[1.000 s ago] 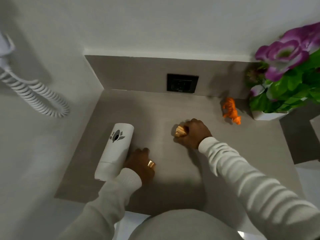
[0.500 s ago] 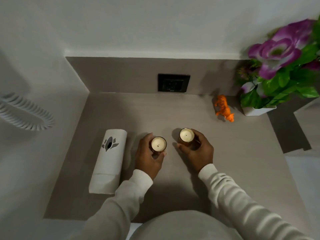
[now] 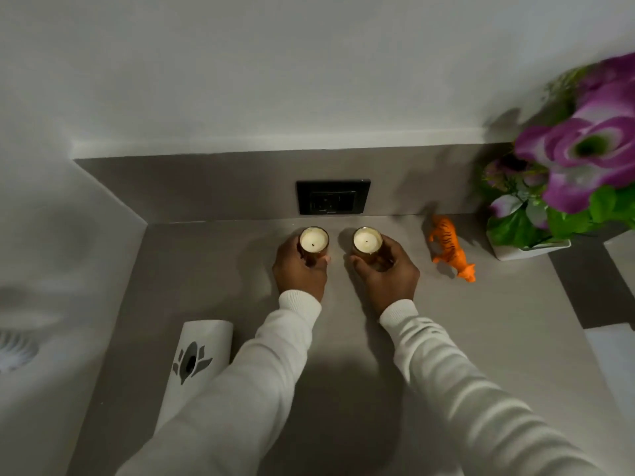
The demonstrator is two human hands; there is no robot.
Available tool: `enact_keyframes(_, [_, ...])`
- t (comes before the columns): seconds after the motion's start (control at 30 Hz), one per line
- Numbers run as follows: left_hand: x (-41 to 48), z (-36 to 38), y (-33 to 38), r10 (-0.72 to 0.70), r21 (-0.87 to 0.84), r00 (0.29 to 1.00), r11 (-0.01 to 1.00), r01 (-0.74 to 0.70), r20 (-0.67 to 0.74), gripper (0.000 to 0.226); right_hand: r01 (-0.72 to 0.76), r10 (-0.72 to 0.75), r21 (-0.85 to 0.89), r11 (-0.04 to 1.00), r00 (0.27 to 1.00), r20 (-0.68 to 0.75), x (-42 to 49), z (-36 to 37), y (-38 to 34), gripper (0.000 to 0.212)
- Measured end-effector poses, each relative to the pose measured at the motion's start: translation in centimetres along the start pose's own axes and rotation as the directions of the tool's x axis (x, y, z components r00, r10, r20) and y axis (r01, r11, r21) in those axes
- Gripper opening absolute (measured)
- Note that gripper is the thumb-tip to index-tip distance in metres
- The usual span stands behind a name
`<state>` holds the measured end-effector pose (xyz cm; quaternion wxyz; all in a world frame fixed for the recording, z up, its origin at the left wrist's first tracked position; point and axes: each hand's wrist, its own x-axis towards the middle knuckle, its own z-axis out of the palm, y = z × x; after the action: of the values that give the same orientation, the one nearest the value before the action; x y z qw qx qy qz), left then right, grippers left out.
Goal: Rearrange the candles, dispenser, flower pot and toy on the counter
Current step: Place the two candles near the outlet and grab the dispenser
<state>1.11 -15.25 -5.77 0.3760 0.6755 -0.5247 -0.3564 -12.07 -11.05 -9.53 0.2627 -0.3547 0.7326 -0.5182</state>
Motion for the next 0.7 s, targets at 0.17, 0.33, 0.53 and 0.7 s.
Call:
enact_keyframes(0.17, [3.2, 0.8, 0.3, -0.013, 0.022, 0.999, 1.000, 0.012, 0.031, 0.050, 0.010, -0.010, 0.014, 1.000, 1.000, -0.003, 2.8, 1.2, -0.3, 0.056])
enact_keyframes(0.33, [3.0, -1.4, 0.4, -0.023, 0.103, 0.995, 0.995, 0.012, 0.098, 0.060, -0.082, 0.082, -0.024, 0.996, 0.997, 0.011, 0.2, 0.5, -0.3, 0.087])
enact_keyframes(0.53, [-2.0, -10.8, -1.8, 0.106, 0.345, 0.985, 0.927, -0.148, 0.138, 0.060, 0.227, -0.140, -0.207, 0.952, 0.920, 0.365, -9.8, -0.4, -1.0, 0.069])
enact_keyframes(0.7, [-7.9, -18.3, -5.8, -0.162, 0.630, 0.985, 0.772, 0.086, 0.064, 0.094, 0.673, -0.182, -0.377, 0.636, 0.605, 0.775, -13.3, 2.2, -1.4, 0.075])
